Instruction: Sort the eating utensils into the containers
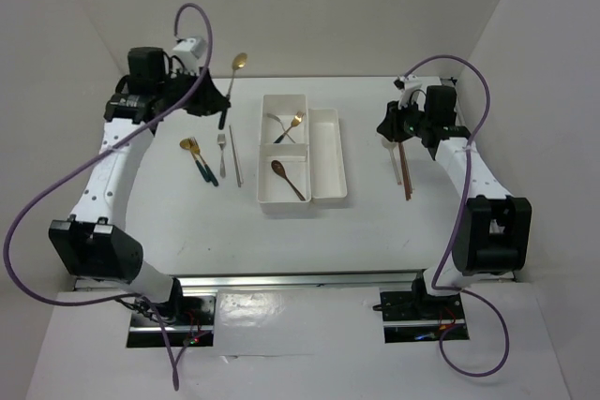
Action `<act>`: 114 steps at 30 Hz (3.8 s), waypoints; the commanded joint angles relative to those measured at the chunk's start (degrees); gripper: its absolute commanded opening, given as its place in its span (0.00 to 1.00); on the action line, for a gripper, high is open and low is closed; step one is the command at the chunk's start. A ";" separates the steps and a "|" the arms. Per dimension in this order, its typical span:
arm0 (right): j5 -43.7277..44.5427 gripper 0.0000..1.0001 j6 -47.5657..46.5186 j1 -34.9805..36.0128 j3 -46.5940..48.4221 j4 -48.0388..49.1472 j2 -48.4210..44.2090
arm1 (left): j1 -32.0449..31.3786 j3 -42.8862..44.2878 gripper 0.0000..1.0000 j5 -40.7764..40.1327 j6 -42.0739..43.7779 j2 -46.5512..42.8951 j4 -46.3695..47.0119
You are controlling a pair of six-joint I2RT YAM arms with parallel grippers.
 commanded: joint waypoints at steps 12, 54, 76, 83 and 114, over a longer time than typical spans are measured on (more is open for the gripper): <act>0.57 0.29 0.08 -0.37 -4.55 0.53 -8.32 | -20.44 -24.61 0.00 -3.60 -4.58 -7.37 7.54; 4.00 0.42 -2.64 -0.37 -10.09 -0.53 -12.54 | -24.49 -20.66 0.53 -12.12 1.67 9.69 13.17; 12.26 0.67 2.88 -1.42 -1.67 10.29 10.13 | -22.65 -8.95 0.90 -27.68 9.40 -5.25 5.79; 13.40 0.63 4.83 -1.95 6.07 10.81 19.10 | -19.05 -10.02 0.90 -29.70 10.81 -5.26 5.26; 16.04 0.64 0.70 -3.01 7.04 10.99 28.41 | -14.30 -6.86 0.90 -29.17 10.81 -2.28 4.74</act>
